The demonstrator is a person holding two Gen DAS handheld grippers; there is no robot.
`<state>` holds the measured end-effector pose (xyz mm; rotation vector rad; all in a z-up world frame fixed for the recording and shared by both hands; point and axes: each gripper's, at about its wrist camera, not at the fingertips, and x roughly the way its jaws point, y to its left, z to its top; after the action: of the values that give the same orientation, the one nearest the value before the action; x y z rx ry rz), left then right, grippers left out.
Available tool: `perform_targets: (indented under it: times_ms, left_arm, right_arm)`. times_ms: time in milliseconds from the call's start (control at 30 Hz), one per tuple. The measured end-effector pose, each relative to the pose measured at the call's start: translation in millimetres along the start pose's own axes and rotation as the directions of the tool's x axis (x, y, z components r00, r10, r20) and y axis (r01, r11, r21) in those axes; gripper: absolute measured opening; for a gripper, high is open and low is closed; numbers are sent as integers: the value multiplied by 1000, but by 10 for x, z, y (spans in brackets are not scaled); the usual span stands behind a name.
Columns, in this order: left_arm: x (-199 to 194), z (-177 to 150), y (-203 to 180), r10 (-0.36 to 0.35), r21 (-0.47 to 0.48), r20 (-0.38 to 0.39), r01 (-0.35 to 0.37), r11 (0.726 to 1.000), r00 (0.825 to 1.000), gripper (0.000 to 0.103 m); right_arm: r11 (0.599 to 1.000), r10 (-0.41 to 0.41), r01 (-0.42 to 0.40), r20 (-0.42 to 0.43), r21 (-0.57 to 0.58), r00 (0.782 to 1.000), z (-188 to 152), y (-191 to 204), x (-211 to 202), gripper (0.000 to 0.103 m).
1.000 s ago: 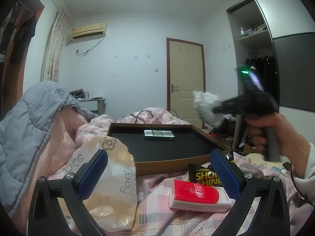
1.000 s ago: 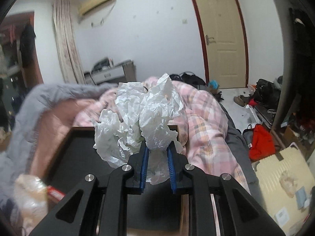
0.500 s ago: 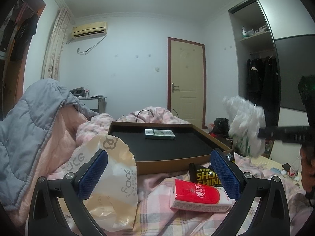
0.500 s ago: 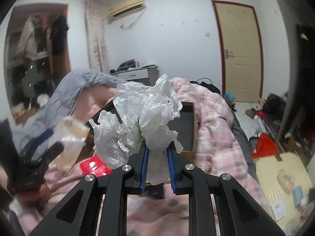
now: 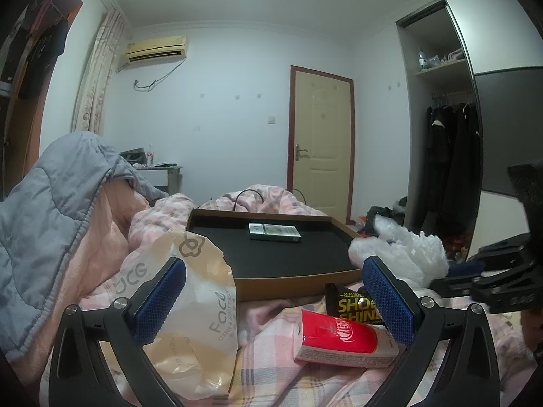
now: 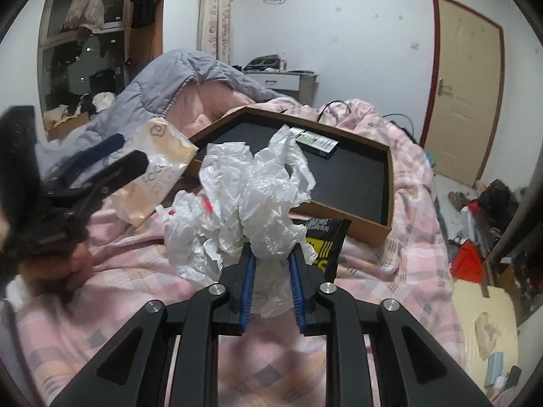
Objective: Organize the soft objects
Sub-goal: 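Lift the white plastic bag out and drop it onto the wipes pack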
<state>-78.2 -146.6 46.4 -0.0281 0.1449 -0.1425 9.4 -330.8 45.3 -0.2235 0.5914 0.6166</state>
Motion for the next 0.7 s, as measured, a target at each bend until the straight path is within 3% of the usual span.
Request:
perform_targets:
  times_ms: [33, 100, 167, 300, 433, 567, 700]
  left_arm:
    - [-2, 1, 0, 0, -1, 1, 0, 1000, 1000, 103]
    - [-8, 2, -4, 1, -2, 3, -1, 1000, 1000, 103]
    - [-8, 5, -6, 2, -1, 2, -2, 1000, 1000, 103]
    - [-13, 8, -2, 8, 0, 2, -8, 1000, 1000, 103]
    - [-14, 7, 0, 8, 0, 1, -8, 1000, 1000, 103]
    - [-28, 6, 1, 5, 0, 8, -5, 1000, 1000, 103]
    - [-34, 19, 12, -5, -5, 14, 5, 1000, 1000, 103]
  right_arm:
    - [1000, -3, 3, 8, -8, 1000, -36, 39, -79, 30]
    - [999, -35, 37, 49, -37, 998, -84, 137, -253, 70]
    - [994, -76, 85, 120, -67, 990, -95, 186, -423, 91]
    - [990, -107, 124, 209, -70, 972, -65, 244, -592, 92]
    - [993, -116, 107, 262, 50, 958, 1, 151, -487, 92]
    - [964, -176, 110, 270, 243, 947, -38, 37, -199, 92]
    - [936, -178, 110, 180, 335, 967, -100, -12, 122, 92]
